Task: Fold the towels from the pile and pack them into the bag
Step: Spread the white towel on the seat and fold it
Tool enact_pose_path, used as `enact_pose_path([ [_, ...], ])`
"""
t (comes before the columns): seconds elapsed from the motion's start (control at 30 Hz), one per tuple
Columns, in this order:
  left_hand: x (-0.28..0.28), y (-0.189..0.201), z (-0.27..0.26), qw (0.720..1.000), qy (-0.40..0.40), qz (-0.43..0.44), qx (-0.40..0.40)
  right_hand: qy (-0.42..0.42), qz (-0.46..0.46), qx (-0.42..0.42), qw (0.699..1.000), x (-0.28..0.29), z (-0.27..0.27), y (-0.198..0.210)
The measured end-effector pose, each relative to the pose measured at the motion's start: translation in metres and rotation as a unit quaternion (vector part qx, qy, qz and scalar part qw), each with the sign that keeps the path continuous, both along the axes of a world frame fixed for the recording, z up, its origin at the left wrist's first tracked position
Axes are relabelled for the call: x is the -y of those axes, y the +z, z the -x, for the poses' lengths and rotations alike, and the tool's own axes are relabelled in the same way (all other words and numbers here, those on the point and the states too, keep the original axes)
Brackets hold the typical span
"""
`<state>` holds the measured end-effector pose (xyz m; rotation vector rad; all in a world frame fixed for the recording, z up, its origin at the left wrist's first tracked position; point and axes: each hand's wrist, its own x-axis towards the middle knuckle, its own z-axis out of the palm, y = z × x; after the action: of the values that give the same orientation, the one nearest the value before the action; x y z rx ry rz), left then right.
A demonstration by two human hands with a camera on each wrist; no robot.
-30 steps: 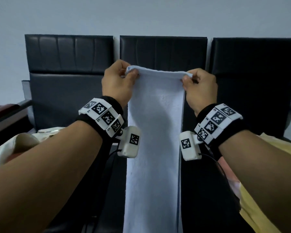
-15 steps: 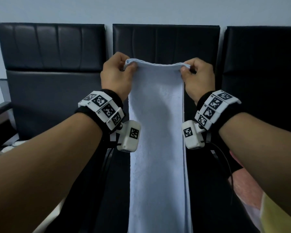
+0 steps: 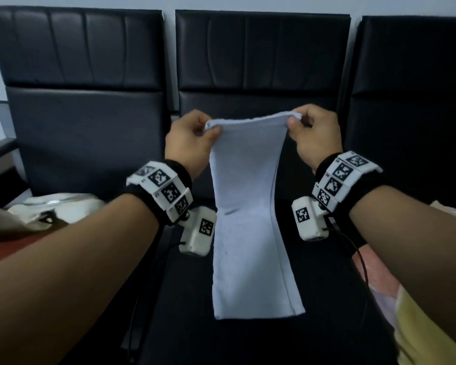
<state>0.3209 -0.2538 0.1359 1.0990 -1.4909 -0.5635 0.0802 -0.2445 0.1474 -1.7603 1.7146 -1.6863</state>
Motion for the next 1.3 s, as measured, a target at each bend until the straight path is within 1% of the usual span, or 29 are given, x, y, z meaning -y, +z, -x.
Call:
enact_pose_path([
  [0.13, -0.049, -0.051, -0.002, 0.997, -0.006, -0.068, 0.046, -0.001, -0.054, -0.005, 0.999, -0.043, 0.003, -0.047],
  [0.27, -0.097, -0.096, -0.005, 0.989, -0.012, -0.122, 0.082, -0.004, -0.112, -0.002, 0.994, -0.089, 0.005, -0.104],
  [0.4, -0.129, -0.139, -0.008, 0.973, -0.029, -0.194, 0.119, -0.001, -0.187, -0.026, 0.982, -0.13, 0.007, -0.151],
  [0.47, -0.138, -0.153, -0.009, 0.964, -0.03, -0.223, 0.139, 0.006, -0.21, -0.022, 0.977, -0.143, 0.009, -0.167],
  [0.53, -0.147, -0.163, -0.009, 0.949, -0.032, -0.258, 0.178, 0.008, -0.225, -0.019, 0.974, -0.152, 0.012, -0.179],
  [0.63, -0.155, -0.169, -0.008, 0.928, -0.04, -0.29, 0.231, 0.009, -0.235, -0.008, 0.972, -0.166, 0.009, -0.184],
  [0.8, -0.168, -0.163, 0.005, 0.907, -0.038, -0.292, 0.3, 0.024, -0.253, 0.001, 0.967, -0.178, 0.002, -0.188],
  [0.9, -0.174, -0.158, 0.022, 0.913, -0.072, -0.242, 0.321, 0.051, -0.251, 0.002, 0.967, -0.182, -0.002, -0.187],
  [0.97, -0.176, -0.153, 0.035, 0.919, -0.11, -0.21, 0.314, 0.074, -0.247, 0.001, 0.966, -0.182, -0.008, -0.183],
  [1.03, -0.176, -0.152, 0.045, 0.919, -0.14, -0.197, 0.312, 0.098, -0.244, -0.003, 0.965, -0.18, -0.016, -0.178],
  [1.1, -0.174, -0.154, 0.05, 0.925, -0.138, -0.189, 0.299, 0.114, -0.234, -0.007, 0.965, -0.178, -0.025, -0.174],
  [1.2, -0.17, -0.156, 0.046, 0.94, -0.11, -0.181, 0.267, 0.133, -0.218, -0.013, 0.967, -0.172, -0.033, -0.171],
  [1.3, -0.162, -0.159, 0.04, 0.942, -0.105, -0.168, 0.271, 0.169, -0.224, -0.005, 0.96, -0.169, -0.036, -0.168],
])
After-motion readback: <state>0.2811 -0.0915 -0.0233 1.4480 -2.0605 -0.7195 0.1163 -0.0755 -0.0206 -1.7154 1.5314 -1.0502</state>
